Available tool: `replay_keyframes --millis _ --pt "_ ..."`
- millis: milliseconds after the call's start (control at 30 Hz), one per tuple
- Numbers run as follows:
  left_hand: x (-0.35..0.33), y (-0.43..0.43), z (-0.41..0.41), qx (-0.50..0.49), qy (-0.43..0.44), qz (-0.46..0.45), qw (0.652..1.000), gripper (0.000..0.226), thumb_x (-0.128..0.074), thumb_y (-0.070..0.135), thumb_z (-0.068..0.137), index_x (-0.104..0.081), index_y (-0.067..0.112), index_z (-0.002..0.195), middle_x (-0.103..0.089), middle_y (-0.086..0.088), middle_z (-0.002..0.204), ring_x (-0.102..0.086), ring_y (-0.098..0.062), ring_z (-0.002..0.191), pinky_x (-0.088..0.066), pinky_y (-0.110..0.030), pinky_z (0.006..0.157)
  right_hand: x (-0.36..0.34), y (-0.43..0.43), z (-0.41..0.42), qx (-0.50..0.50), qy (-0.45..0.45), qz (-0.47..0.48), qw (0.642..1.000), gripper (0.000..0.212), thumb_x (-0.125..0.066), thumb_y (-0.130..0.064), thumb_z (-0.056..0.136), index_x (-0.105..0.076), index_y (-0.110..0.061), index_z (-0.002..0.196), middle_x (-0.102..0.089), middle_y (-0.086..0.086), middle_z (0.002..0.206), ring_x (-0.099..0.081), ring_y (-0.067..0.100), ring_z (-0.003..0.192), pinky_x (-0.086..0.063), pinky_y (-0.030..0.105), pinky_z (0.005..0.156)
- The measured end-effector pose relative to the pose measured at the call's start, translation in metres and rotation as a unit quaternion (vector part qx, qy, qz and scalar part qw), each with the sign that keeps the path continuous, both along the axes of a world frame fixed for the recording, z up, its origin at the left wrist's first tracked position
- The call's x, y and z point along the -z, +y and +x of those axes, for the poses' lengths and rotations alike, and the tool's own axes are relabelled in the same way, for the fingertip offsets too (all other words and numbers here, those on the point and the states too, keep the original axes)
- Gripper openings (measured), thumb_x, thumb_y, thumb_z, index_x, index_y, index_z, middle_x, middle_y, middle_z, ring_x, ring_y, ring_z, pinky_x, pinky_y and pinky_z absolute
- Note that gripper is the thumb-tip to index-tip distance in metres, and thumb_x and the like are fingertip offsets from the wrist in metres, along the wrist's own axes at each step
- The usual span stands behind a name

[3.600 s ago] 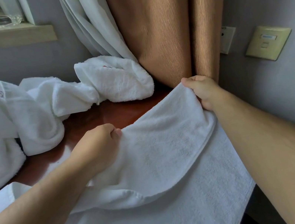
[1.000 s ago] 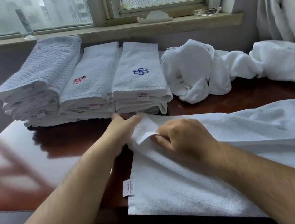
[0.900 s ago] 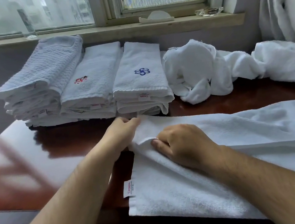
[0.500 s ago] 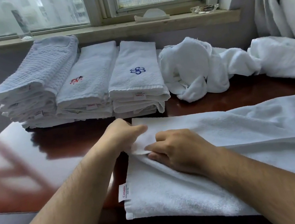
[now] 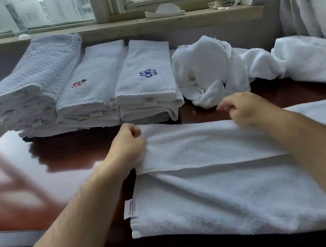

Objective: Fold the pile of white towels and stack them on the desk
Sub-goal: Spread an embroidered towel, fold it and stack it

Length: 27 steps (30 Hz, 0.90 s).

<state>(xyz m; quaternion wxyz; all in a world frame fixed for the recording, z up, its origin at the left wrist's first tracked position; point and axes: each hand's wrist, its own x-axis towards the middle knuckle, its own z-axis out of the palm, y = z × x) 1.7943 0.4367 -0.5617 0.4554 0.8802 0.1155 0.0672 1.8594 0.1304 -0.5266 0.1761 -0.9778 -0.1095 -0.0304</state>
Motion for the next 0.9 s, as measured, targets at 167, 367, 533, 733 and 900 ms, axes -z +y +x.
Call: replay_keyframes --millis 167,367,533,733,900 --pt "-0.001 -0.016 0.002 0.004 -0.010 0.086 0.996 0.034 -0.042 0.006 0.087 -0.044 0.031 0.110 -0.048 0.015 0.085 -0.054 -0.008 0.075 -0.035 -0.023 0.056 0.013 -0.051 0.002 0.003 0.058 -0.017 0.998 0.009 -0.066 -0.029 0.094 -0.072 -0.034 0.091 -0.061 -0.017 0.090 -0.061 0.011 0.091 -0.043 0.026 0.078" --pt "0.002 -0.019 0.004 -0.009 -0.076 0.075 0.994 0.028 -0.050 0.013 0.092 -0.046 0.028 0.115 -0.060 0.003 0.100 -0.056 -0.017 0.083 -0.038 -0.029 0.070 0.019 -0.058 0.012 0.097 -0.034 0.037 0.994 0.013 -0.061 -0.037 0.096 -0.067 -0.027 0.091 -0.067 -0.003 0.095 -0.060 0.024 0.097 -0.047 0.043 0.094" --pt "-0.005 -0.005 0.008 -0.002 0.058 0.051 0.997 0.075 -0.076 0.044 0.081 -0.037 0.020 0.139 -0.059 0.010 0.097 -0.058 -0.004 0.082 -0.042 -0.020 0.060 0.019 -0.045 0.025 0.117 0.004 -0.056 0.992 0.022 -0.053 -0.049 0.099 -0.062 -0.029 0.094 -0.057 -0.006 0.092 -0.053 0.022 0.100 -0.036 0.047 0.103" --pt "-0.016 0.016 -0.015 -0.014 0.081 0.163 0.983 0.067 -0.073 0.027 0.084 -0.037 0.026 0.140 -0.062 -0.001 0.111 -0.056 -0.018 0.089 -0.043 -0.030 0.075 0.023 -0.025 0.024 -0.005 0.033 -0.013 0.999 0.025 -0.060 -0.051 0.095 -0.066 -0.030 0.083 -0.064 -0.011 0.083 -0.056 0.004 0.077 -0.039 0.027 0.063" --pt "-0.029 -0.008 -0.021 -0.055 -0.017 0.309 0.949 0.054 -0.064 0.022 0.086 -0.041 0.023 0.135 -0.045 -0.010 0.129 -0.041 -0.034 0.121 -0.039 -0.047 0.096 0.022 -0.029 0.024 -0.025 0.030 0.033 0.999 0.021 -0.059 -0.044 0.097 -0.068 -0.032 0.083 -0.067 -0.015 0.085 -0.060 0.005 0.084 -0.045 0.030 0.072"
